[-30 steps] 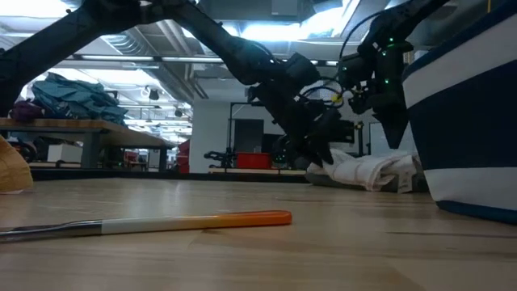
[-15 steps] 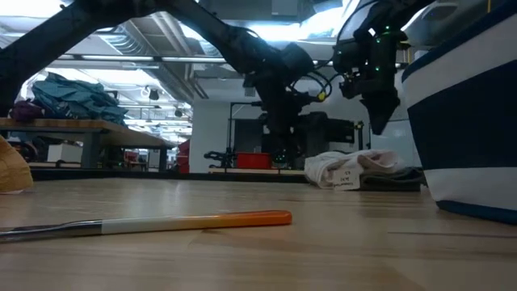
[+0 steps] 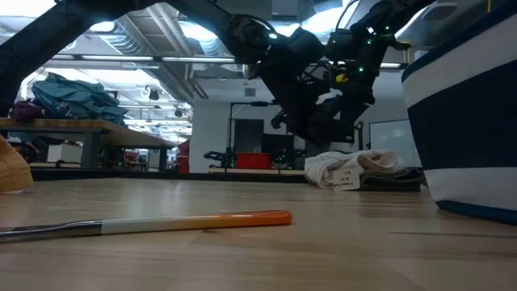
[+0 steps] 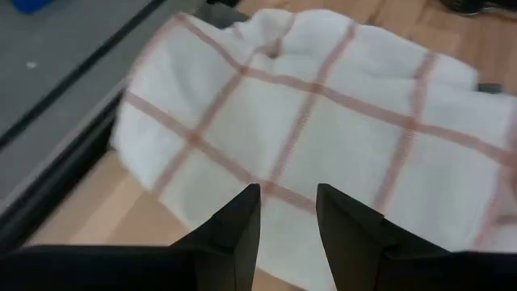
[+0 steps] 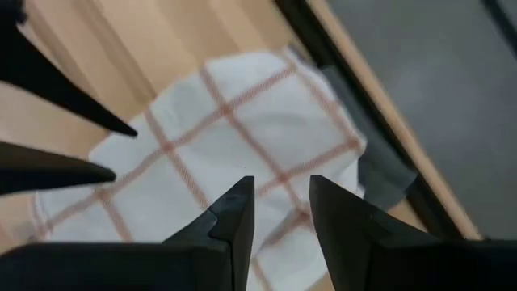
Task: Fold towel
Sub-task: Stack the white towel on top of the grey towel
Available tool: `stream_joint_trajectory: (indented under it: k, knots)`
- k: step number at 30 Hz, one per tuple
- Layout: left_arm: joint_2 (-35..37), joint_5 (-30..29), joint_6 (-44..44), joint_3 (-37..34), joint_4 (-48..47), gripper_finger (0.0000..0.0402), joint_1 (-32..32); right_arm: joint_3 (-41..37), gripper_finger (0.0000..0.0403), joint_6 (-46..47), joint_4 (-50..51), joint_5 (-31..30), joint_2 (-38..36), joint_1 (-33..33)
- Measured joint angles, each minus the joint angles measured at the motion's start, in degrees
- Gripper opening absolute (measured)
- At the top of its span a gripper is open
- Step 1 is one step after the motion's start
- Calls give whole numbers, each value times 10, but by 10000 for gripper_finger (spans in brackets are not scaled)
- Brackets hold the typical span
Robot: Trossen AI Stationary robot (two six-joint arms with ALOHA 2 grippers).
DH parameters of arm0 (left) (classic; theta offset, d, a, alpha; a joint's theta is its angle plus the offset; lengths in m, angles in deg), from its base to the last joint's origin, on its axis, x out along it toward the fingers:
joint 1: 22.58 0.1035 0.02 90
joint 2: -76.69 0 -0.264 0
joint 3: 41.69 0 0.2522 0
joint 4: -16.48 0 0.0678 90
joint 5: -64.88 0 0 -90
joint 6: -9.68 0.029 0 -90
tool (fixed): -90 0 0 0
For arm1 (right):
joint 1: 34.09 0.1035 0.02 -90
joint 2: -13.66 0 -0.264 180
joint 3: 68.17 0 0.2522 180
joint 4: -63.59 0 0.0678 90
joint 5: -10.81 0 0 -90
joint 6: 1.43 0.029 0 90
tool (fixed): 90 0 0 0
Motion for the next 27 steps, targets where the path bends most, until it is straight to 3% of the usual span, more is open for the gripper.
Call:
stream_joint_trajectory:
  k: [10,27]
  knots:
    - [-34,5,35,-1,31,114,-33,0,124,11,-13,46,41,0]
    - [-72,32,71,-7,41,114,-58,4,124,11,1,20,43,4]
